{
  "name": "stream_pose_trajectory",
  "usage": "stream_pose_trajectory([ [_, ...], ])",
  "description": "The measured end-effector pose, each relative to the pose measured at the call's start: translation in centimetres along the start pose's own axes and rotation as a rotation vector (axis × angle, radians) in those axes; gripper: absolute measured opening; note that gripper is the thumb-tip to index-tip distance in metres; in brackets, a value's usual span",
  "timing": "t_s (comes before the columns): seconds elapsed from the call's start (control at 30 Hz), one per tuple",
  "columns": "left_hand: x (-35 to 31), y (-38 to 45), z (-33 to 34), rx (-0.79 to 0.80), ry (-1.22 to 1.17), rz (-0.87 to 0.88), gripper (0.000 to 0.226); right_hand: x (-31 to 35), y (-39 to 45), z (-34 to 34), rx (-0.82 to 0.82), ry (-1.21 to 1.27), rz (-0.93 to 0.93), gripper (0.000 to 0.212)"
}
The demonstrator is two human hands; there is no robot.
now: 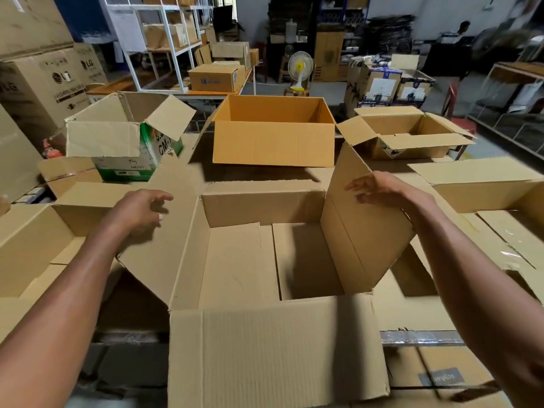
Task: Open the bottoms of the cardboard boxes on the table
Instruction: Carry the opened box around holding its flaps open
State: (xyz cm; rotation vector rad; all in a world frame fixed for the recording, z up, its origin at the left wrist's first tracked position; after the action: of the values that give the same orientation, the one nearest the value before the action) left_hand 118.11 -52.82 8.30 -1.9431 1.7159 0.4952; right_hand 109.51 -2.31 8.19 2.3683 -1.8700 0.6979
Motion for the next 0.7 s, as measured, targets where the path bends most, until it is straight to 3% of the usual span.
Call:
stream_pose_trajectory([
  [0.17, 0.1, 0.4, 0.1, -0.017, 0.057, -0.014, 0.067, 1.4, 0.4, 0.8, -0.103, -0.069, 0.051, 0.055],
  [0.4, -0.5, 0.8, 0.6, -0.027, 0.131, -0.030, 0.069, 0.8, -1.4, 1.0, -0.213, -0.042, 0.113, 0.049],
  [0.7, -0.8, -3.1, 0.4, -0.140, 0.149, 0.086, 0.071, 4.1, -8.4, 2.9, -0.430, 0.028, 0.133, 0.055],
])
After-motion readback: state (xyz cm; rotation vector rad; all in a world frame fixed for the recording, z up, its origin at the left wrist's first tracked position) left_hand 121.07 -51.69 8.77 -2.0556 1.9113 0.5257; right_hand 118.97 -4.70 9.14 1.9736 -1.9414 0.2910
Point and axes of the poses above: each hand's wrist, its own y-axis towards the middle knuckle, its own z-axis out of the palm, x = y × z, the point moved 2 cm from there along y, towards the middle knuckle, and after that the axes turned 7 degrees about x, right-handed, at the moved point
